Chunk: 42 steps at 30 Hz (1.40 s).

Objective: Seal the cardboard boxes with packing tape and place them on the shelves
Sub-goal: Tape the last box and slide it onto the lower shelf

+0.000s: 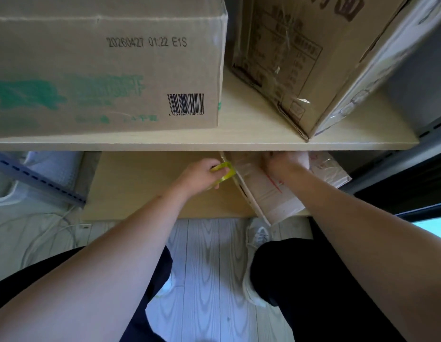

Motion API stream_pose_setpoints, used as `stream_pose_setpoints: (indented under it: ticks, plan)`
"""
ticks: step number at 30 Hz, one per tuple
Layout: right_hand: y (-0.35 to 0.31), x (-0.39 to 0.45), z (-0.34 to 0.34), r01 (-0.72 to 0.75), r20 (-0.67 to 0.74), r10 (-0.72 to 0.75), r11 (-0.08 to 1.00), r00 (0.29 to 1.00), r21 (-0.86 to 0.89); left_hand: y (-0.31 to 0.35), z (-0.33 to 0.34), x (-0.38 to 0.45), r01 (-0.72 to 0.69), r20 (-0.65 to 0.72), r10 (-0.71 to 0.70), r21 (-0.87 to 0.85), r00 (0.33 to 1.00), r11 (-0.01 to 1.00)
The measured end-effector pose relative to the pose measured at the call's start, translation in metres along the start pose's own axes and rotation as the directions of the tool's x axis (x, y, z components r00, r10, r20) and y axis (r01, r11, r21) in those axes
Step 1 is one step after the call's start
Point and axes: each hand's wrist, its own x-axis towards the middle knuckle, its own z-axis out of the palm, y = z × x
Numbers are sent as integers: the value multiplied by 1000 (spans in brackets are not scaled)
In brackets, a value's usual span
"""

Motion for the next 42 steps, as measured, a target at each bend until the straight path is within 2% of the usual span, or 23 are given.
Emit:
stream_pose_setpoints:
  ticks: [2, 5, 7, 9, 11, 12, 15, 17, 19, 23, 26, 28, 32, 34, 36, 39, 42]
  plan:
    - [-21, -21, 16, 219, 17, -225, 922, 974, -321, 1, 4, 1, 0, -18, 0, -4, 1000, 1000]
    - [-48, -49, 49, 484, 178, -453, 774, 874, -407, -16, 10, 2, 103, -62, -101, 32, 993, 994]
    - [-58, -60, 73, 593, 317, -501, 657, 805, -466, -36, 15, 0, 175, -11, -175, -3, 984, 984]
    - [-62, -75, 93, 668, 417, -532, 479, 737, -570, -55, 18, -9, 241, 46, -238, -56, 970, 969]
    - [-55, -82, 105, 616, 377, -528, 406, 761, -675, -63, 22, -13, 257, 71, -250, -118, 966, 959]
    - [-51, -83, 106, 571, 317, -536, 414, 783, -709, -58, 20, -16, 245, 75, -236, -144, 969, 959]
    - [-42, -75, 94, 419, 131, -462, 602, 877, -679, -41, 15, -13, 220, 60, -212, -258, 975, 941]
    - [-34, -61, 77, 384, 108, -401, 715, 910, -584, -28, 15, -9, 166, 21, -168, -288, 986, 943]
    - [-18, -46, 58, 373, 104, -374, 780, 921, -502, -14, 18, -4, 132, 20, -132, -284, 991, 950]
    - [24, -28, 31, 376, 151, -344, 849, 927, -372, 19, 30, 6, 132, 35, -128, -325, 991, 936]
    - [46, -26, 28, 448, 196, -403, 811, 894, -376, 30, 36, 11, 155, 53, -145, -344, 988, 926]
    - [61, -24, 25, 525, 282, -444, 757, 850, -389, 34, 44, 2, 137, 115, -100, -380, 988, 915]
    - [97, -31, 1, 666, 400, -534, 627, 745, -404, 38, 72, -26, 22, 205, 26, -228, 978, 973]
    - [103, -38, -5, 663, 414, -519, 623, 748, -415, 31, 93, -37, 2, 186, 14, -86, 982, 996]
    - [99, -41, -3, 645, 388, -516, 637, 764, -422, 25, 112, -48, 94, 165, -94, 5, 982, 996]
    - [88, -36, 3, 604, 320, -512, 684, 797, -409, 12, 141, -46, 267, 150, -260, -23, 954, 963]
    - [80, -32, 13, 554, 265, -487, 714, 832, -428, 13, 158, -31, 288, 189, -269, -81, 944, 954]
